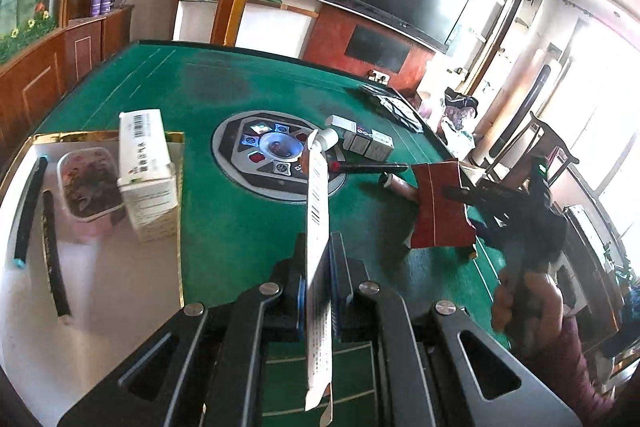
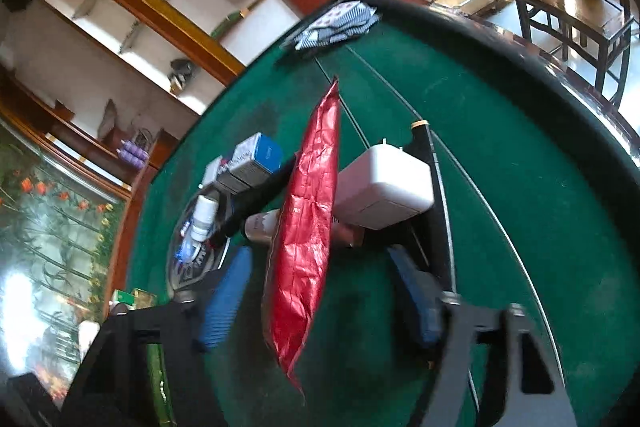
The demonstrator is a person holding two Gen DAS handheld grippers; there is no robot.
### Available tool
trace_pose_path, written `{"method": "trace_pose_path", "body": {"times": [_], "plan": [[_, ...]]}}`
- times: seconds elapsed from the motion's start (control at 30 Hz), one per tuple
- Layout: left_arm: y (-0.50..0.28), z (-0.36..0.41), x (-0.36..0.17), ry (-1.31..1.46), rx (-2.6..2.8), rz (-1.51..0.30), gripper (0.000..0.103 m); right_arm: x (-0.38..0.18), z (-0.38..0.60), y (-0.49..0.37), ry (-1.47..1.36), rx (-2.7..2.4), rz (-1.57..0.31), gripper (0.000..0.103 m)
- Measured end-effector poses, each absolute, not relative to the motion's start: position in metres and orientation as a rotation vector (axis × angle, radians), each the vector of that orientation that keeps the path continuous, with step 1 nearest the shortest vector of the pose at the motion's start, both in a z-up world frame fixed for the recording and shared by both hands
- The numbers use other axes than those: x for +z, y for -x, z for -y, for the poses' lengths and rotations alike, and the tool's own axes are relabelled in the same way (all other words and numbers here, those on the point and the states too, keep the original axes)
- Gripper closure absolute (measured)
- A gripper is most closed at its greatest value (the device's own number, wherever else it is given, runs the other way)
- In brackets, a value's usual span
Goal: Organize objects
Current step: 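Lower the tube and red case into the white tray and open both grippers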
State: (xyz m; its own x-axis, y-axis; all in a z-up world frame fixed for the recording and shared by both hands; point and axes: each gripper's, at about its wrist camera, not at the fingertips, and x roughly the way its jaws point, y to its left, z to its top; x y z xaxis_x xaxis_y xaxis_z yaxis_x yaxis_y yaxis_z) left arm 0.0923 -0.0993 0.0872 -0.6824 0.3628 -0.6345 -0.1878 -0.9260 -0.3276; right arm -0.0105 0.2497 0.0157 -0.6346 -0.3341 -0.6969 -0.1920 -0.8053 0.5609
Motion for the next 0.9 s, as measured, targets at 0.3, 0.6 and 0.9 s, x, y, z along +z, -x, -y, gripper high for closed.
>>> {"method": "trace_pose_path", "body": {"times": [0.3, 0.6, 0.9], "plan": [[-0.111, 0.122, 0.076, 1.090, 2.653, 0.370, 0.094, 0.016, -0.233, 0.031, -1.389, -2.648, 0.836, 0.074], [-0.131, 0.171, 0.086, 1.056, 2.763, 0.449, 0.094, 0.016, -0.231, 0.005, -1.319, -2.411, 1.016, 0.078], [-0.148, 0.252, 0.080, 1.157, 2.969, 0.482, 0.094, 0.033, -0.162, -0.003, -1.259, -2.074, 1.016, 0.078]]}}
